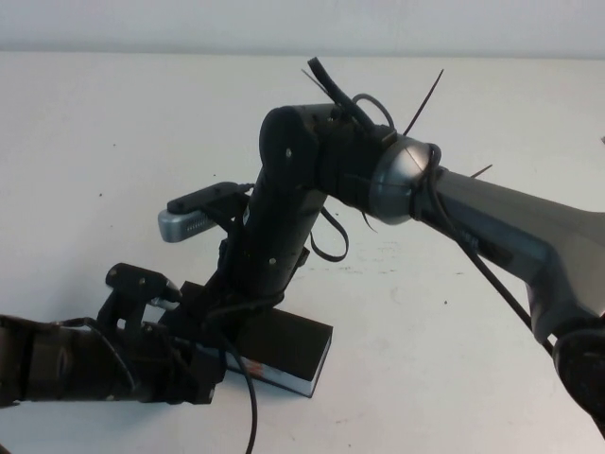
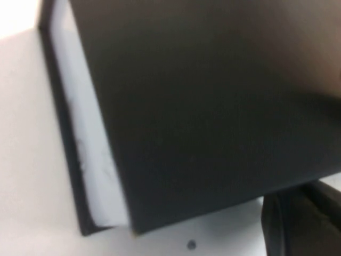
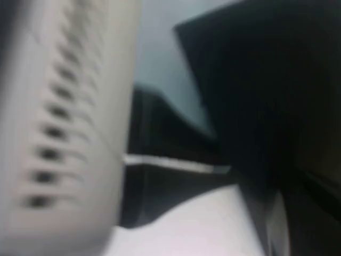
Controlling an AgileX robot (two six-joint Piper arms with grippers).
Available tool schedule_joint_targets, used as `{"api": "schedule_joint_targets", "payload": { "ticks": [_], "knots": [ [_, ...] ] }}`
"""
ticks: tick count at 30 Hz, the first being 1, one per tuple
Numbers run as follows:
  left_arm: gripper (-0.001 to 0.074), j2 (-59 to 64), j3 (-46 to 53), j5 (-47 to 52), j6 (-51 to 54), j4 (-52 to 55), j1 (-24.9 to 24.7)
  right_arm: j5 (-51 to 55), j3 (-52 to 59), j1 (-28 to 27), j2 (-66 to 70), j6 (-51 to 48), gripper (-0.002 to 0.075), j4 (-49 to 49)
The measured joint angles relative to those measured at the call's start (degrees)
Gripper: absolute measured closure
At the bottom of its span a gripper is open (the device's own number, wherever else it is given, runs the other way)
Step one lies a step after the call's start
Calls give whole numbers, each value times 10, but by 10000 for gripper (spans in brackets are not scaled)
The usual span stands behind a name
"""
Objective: Return glasses to glasses case
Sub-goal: Close the glasses case
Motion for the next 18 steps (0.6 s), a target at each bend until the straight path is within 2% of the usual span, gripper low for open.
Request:
{"api": "schedule_joint_targets", "payload": {
  "ticks": [18],
  "knots": [
    [736,-78,53,-14,-19,11,0,1,27,3,-7,2,740,-43]
  ]
}}
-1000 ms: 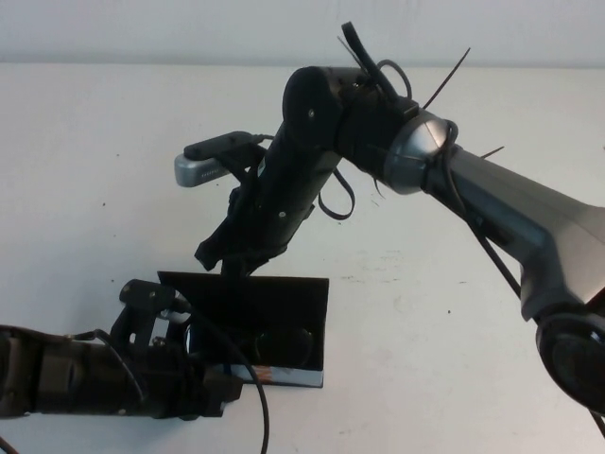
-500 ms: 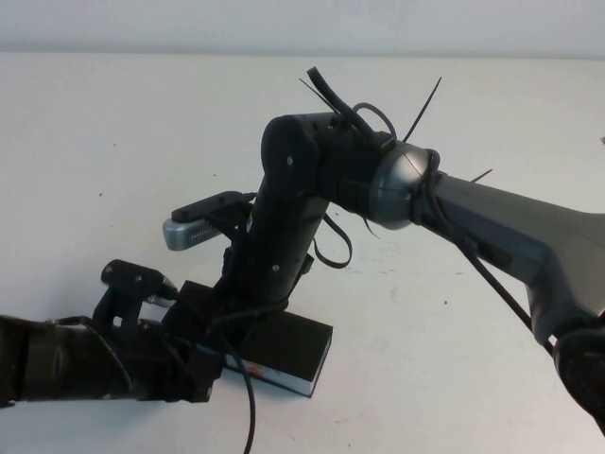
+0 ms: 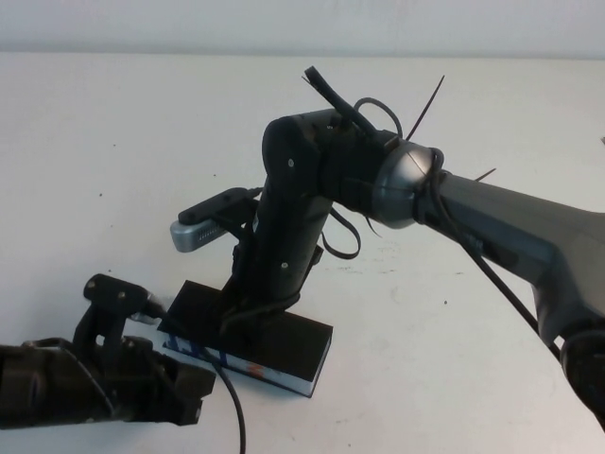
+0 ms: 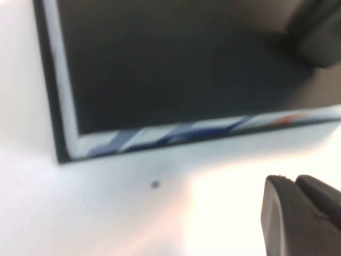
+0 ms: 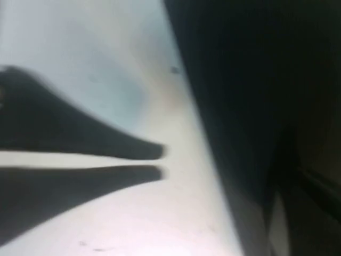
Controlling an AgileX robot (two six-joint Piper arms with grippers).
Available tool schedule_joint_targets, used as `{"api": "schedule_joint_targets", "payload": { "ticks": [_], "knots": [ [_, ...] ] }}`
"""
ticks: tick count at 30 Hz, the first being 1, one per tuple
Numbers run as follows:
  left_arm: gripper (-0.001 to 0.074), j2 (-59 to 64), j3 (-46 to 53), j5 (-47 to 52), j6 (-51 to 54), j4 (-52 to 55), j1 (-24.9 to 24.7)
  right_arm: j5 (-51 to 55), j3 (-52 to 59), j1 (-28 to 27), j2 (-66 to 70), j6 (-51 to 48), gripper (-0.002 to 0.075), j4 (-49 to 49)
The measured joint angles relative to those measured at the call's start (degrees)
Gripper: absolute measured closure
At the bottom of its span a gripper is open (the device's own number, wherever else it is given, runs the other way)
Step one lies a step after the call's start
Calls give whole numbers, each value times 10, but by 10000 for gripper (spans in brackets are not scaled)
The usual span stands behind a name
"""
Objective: Return glasses to glasses case
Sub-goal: Close the glasses case
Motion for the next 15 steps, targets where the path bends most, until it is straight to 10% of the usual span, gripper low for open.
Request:
{"api": "schedule_joint_targets", "payload": {
  "ticks": [15],
  "knots": [
    [736,-346,12,7,-57,31,0,3,10,0,-138,45,740,-25]
  ]
}}
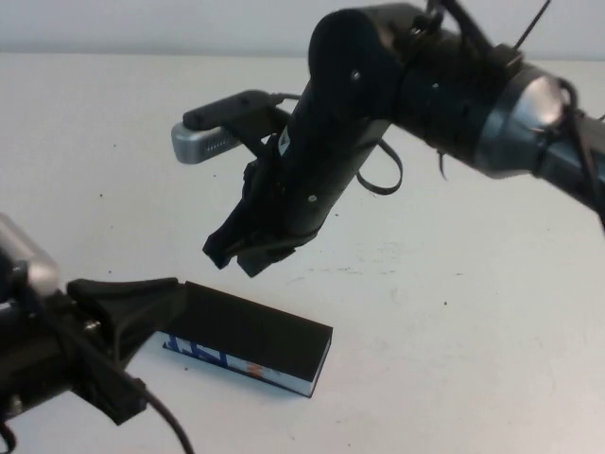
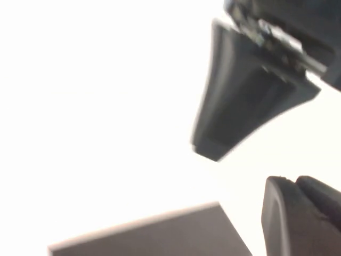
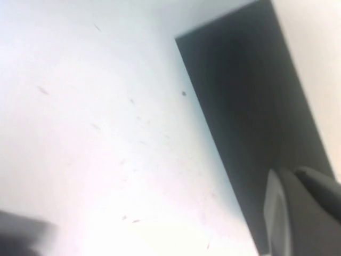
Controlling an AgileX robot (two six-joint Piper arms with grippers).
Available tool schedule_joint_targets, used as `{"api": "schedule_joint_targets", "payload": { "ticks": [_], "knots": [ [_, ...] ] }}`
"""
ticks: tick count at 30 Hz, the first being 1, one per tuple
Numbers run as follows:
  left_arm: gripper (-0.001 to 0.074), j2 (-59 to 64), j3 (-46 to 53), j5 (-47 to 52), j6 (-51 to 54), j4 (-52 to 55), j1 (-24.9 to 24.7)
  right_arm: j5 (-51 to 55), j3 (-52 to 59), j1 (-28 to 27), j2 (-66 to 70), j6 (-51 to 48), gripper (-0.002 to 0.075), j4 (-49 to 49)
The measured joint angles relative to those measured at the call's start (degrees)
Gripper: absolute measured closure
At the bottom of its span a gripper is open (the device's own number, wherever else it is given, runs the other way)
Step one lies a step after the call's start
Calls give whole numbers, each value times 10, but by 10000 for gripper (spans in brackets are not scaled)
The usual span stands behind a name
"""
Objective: Return glasses to glasses case
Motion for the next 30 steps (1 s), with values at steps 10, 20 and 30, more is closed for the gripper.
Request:
{"api": "schedule_joint_targets", "payload": {
  "ticks": [10,20,30],
  "knots": [
    [736,-380,54,-224,-20,-4,0,5,155,0,-226,30,740,-38],
    [736,-541,188,-326,-22,-26,0,-75,435,0,-555,65,740,-51],
    [736,-541,244,-374,-19,-26,0,-230,648,0,-812,101,740,-48]
  ]
}}
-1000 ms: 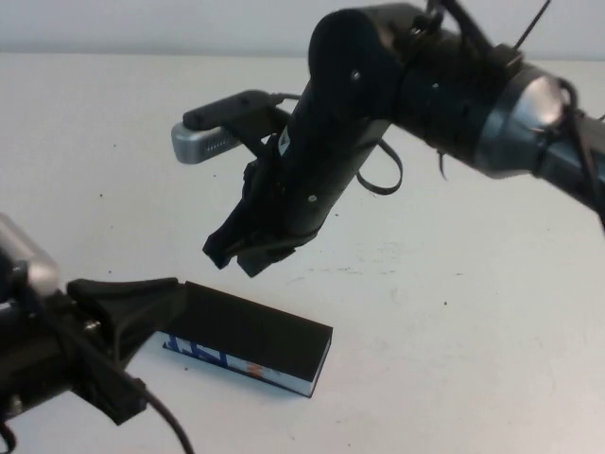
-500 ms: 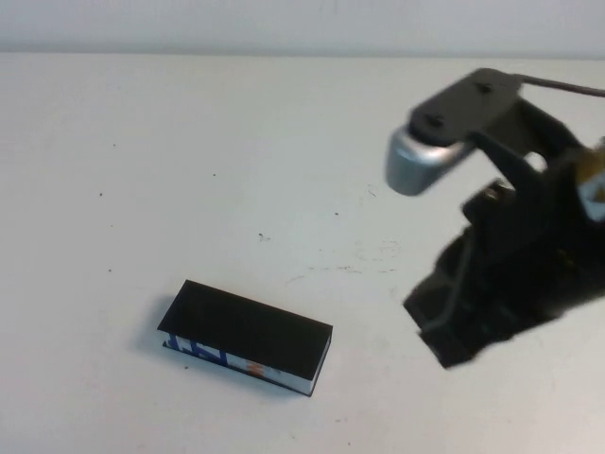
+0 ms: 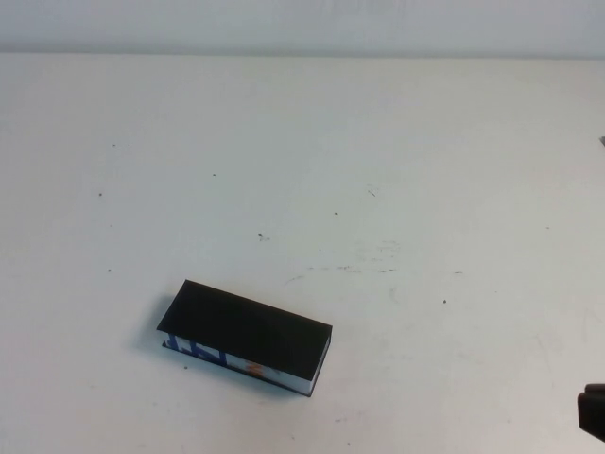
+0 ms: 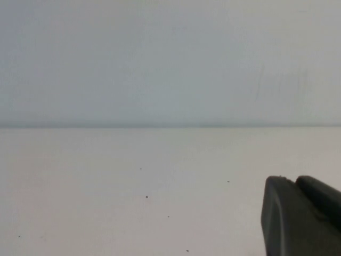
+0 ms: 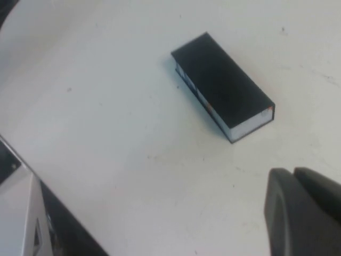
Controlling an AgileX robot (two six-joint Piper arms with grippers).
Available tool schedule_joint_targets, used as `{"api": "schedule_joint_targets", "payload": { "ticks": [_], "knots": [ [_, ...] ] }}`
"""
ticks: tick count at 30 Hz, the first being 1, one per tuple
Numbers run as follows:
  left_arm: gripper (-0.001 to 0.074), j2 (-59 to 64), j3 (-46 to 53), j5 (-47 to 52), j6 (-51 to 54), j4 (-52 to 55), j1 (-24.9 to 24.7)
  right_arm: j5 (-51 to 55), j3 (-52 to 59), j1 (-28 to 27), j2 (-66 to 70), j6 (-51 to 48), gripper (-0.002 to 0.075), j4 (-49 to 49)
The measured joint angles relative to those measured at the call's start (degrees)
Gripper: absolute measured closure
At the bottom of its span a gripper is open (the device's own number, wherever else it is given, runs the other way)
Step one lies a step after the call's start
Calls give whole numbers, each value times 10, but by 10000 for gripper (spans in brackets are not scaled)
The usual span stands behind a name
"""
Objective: Return glasses to glasses case
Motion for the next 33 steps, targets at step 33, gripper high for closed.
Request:
{"api": "schedule_joint_targets", "payload": {
  "ticks": [33],
  "knots": [
    [734,0,0,-28,1,-4,0,-421,376,-356,-210,1,740,-51]
  ]
}}
